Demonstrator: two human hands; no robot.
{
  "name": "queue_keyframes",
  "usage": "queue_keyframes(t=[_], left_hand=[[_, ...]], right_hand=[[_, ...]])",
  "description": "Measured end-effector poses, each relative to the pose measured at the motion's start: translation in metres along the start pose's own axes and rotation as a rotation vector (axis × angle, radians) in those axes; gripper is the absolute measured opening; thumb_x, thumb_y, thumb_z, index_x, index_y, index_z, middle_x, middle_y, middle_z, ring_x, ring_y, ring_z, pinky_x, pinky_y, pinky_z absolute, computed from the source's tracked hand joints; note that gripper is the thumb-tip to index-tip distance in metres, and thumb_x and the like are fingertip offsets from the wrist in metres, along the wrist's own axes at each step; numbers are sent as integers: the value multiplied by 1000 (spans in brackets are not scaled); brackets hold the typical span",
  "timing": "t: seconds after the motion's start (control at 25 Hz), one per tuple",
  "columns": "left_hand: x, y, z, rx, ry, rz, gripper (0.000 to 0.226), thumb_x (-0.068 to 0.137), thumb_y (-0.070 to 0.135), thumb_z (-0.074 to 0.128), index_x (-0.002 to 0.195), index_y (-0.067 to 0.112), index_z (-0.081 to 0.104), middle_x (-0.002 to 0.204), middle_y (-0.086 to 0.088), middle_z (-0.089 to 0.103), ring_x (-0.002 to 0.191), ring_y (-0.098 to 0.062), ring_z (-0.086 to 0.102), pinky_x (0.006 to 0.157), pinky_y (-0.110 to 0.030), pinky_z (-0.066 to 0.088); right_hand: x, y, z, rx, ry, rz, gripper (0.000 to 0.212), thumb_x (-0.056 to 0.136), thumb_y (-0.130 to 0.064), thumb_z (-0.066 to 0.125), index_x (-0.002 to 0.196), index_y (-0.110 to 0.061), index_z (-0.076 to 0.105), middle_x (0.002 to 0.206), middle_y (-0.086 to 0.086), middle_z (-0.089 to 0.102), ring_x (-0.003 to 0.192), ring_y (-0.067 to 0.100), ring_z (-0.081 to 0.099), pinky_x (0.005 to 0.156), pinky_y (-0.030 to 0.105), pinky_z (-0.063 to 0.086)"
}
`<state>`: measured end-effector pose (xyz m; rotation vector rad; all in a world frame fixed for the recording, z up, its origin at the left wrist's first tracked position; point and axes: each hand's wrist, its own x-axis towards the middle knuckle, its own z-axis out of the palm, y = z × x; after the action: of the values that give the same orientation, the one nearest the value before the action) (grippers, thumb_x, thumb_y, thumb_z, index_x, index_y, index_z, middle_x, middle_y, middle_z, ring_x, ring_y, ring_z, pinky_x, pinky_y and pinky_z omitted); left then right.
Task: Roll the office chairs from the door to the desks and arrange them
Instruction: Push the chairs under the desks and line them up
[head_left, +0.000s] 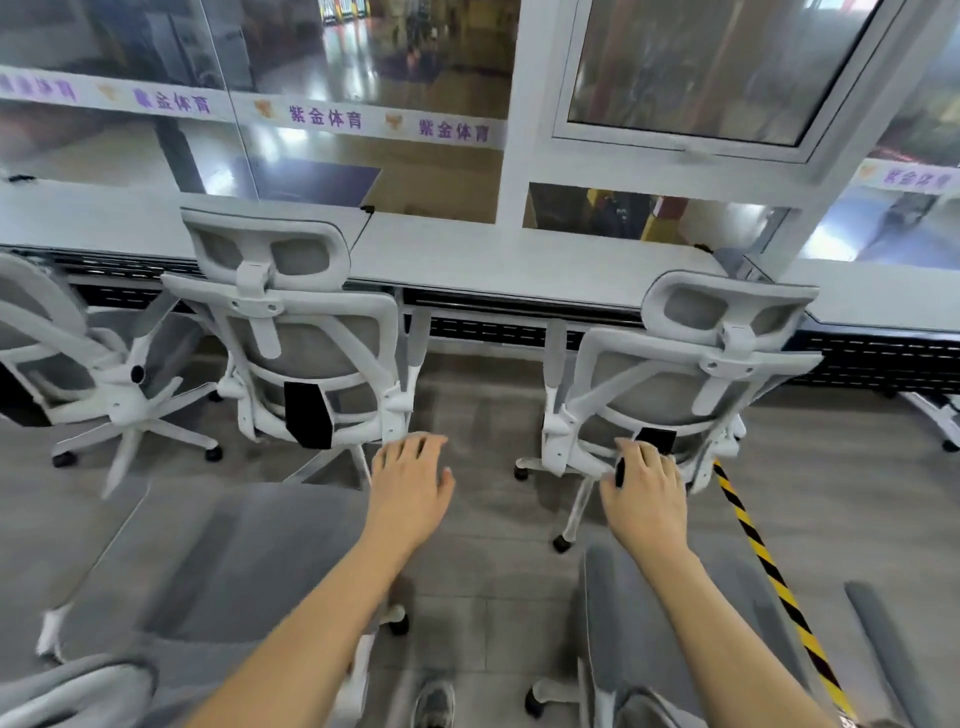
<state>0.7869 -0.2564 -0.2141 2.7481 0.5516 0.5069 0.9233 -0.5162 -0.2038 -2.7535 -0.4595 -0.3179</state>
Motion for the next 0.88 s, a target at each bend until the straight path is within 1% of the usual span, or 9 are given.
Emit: queue_keyframes(t=[0.2, 0.28, 0.36, 0.44, 0.52, 0.6, 0.72, 0.8, 0.88], left_hand=[[128, -45, 15, 47, 3, -27, 34, 88, 25, 62, 120, 18, 62, 121, -4, 64, 108, -35, 58, 95, -49, 43], [169, -58, 15, 61, -33, -40, 33, 90, 28, 56, 121, 18, 60, 123, -5, 63, 110, -36, 56, 97, -51, 42], [209, -69, 17, 92, -39, -43, 33, 92, 28, 53, 123, 19, 57, 124, -5, 62, 113, -36, 55, 99, -50, 40], [246, -79, 19, 94, -25, -58, 36, 92, 24, 56, 127, 18, 56, 127, -6, 61, 115, -35, 55, 100, -49, 39], [282, -90, 26, 126, -27, -57, 41, 91, 19, 57, 132, 14, 55, 131, -9, 59, 118, -35, 53, 102, -49, 38], [315, -104, 36, 165, -49, -64, 46, 91, 16, 56, 137, 11, 51, 136, -11, 56, 123, -36, 50, 105, -50, 37], [354, -129, 58, 203, -117, -135, 53, 91, 17, 56, 142, 10, 44, 144, -13, 50, 131, -36, 44, 113, -52, 31], [364, -144, 76, 250, -157, -171, 55, 90, 19, 59, 142, 8, 43, 144, -16, 49, 133, -38, 43, 115, -56, 28], [366, -154, 94, 288, -166, -195, 59, 88, 21, 63, 142, 6, 43, 147, -19, 46, 137, -42, 37, 115, -61, 22]], right_hand=[[127, -22, 29, -32, -41, -38, 42, 89, -22, 61, 130, -9, 58, 132, 13, 59, 121, 37, 51, 110, 46, 36], [165, -25, 37, -35, -44, -44, 44, 90, -21, 61, 132, -9, 56, 134, 12, 57, 122, 37, 50, 110, 46, 37], [207, -26, 46, -46, -52, -63, 43, 91, -20, 60, 132, -9, 54, 133, 13, 57, 121, 37, 51, 107, 46, 39], [249, -24, 60, -56, -70, -68, 43, 91, -18, 58, 132, -9, 54, 132, 14, 56, 119, 37, 51, 103, 47, 41], [290, -15, 77, -71, -84, -68, 48, 90, -15, 58, 138, -8, 52, 139, 14, 53, 125, 38, 49, 107, 49, 38], [322, -2, 96, -100, -106, -75, 55, 90, -12, 59, 144, -6, 48, 145, 17, 50, 133, 39, 44, 114, 49, 31], [357, 24, 129, -196, -230, -50, 63, 92, -15, 58, 150, -8, 37, 151, 15, 45, 140, 33, 39, 122, 46, 22], [364, 40, 149, -260, -256, -33, 59, 91, -17, 61, 147, -8, 43, 144, 14, 52, 136, 31, 46, 122, 47, 22], [364, 51, 163, -260, -192, -71, 49, 85, -13, 69, 132, -7, 56, 124, 15, 64, 120, 34, 58, 117, 52, 32]])
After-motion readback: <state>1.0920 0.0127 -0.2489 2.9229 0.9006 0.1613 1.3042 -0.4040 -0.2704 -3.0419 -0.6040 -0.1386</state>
